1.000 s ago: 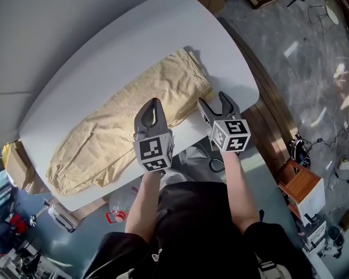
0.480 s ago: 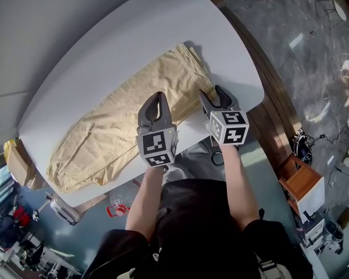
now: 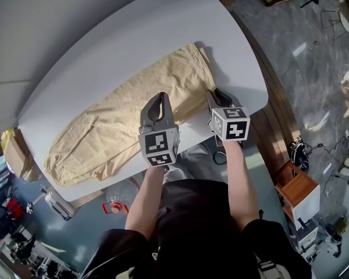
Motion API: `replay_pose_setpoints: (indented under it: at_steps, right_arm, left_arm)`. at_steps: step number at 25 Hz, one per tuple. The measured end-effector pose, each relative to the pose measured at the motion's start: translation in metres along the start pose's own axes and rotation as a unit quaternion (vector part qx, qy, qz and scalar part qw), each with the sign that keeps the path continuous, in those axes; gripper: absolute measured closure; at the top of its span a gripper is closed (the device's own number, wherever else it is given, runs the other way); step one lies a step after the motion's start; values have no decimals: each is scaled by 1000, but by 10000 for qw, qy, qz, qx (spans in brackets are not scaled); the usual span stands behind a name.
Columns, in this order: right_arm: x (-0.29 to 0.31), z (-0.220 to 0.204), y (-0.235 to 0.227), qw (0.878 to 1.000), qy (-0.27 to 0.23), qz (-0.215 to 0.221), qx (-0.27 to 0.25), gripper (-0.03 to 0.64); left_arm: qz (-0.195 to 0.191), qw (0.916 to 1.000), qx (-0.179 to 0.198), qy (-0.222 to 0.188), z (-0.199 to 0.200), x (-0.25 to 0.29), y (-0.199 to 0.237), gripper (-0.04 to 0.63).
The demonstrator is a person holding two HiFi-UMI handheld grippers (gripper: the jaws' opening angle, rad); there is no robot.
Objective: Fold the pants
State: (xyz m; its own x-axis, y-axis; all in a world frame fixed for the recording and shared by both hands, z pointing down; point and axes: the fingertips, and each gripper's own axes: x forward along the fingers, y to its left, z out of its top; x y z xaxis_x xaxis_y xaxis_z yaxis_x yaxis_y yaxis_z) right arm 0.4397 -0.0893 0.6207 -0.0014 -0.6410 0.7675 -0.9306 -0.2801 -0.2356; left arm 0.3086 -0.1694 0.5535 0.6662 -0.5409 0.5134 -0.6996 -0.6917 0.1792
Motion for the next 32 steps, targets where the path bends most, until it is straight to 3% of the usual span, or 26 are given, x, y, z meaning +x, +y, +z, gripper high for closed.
replay_pose_setpoints:
  at_steps: [19, 32]
  right_arm:
    - [-36, 27, 22, 9984, -517, 220, 42, 540]
    - [-64, 53, 68, 9950, -870, 271, -407, 540]
  left_arm:
    - [267, 9992, -183, -247, 2, -45, 26, 592]
    - [653, 9946, -541, -595, 12, -104, 67, 592]
